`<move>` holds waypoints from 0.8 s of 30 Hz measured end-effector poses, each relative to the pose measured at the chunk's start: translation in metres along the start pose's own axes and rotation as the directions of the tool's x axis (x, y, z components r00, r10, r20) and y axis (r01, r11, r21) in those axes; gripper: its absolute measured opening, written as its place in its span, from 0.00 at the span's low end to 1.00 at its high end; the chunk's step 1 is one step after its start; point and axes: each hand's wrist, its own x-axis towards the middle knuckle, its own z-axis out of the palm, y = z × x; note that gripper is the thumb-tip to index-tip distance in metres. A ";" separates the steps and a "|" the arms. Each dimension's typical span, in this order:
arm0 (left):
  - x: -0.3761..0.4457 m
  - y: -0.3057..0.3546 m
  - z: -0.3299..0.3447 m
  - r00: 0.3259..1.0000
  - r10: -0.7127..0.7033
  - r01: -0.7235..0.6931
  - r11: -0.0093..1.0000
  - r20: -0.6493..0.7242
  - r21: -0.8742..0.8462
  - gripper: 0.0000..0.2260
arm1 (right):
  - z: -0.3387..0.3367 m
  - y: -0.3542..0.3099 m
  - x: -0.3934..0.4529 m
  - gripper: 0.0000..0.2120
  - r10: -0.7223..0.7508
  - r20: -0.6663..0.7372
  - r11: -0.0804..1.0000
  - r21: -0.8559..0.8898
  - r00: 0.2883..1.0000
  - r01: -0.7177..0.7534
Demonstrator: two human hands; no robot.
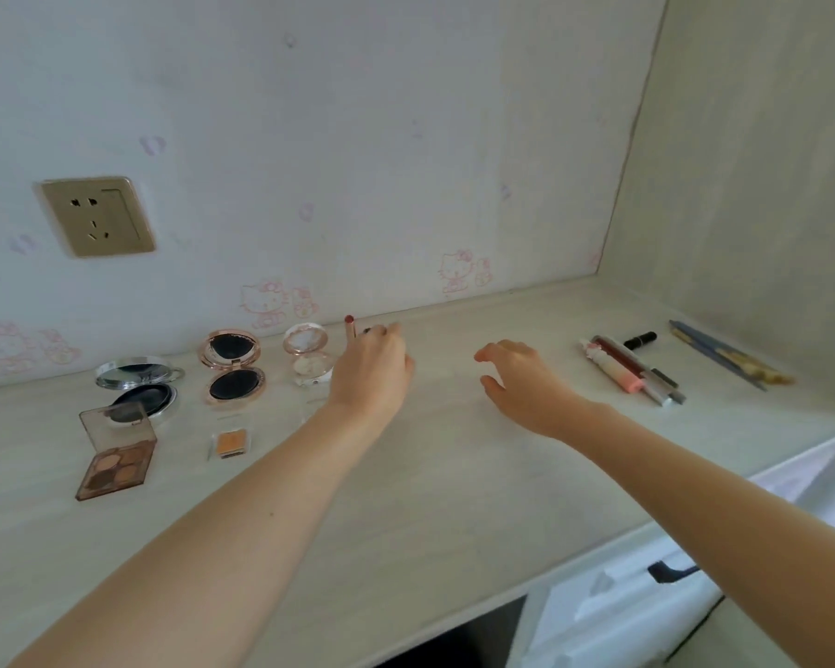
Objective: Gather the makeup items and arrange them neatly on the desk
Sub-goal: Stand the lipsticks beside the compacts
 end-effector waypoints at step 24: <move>0.084 0.221 0.131 0.914 0.376 -0.321 0.900 0.152 -0.293 0.11 | -0.058 0.227 -0.022 0.22 0.351 -0.013 0.905 -0.253 0.936 -0.343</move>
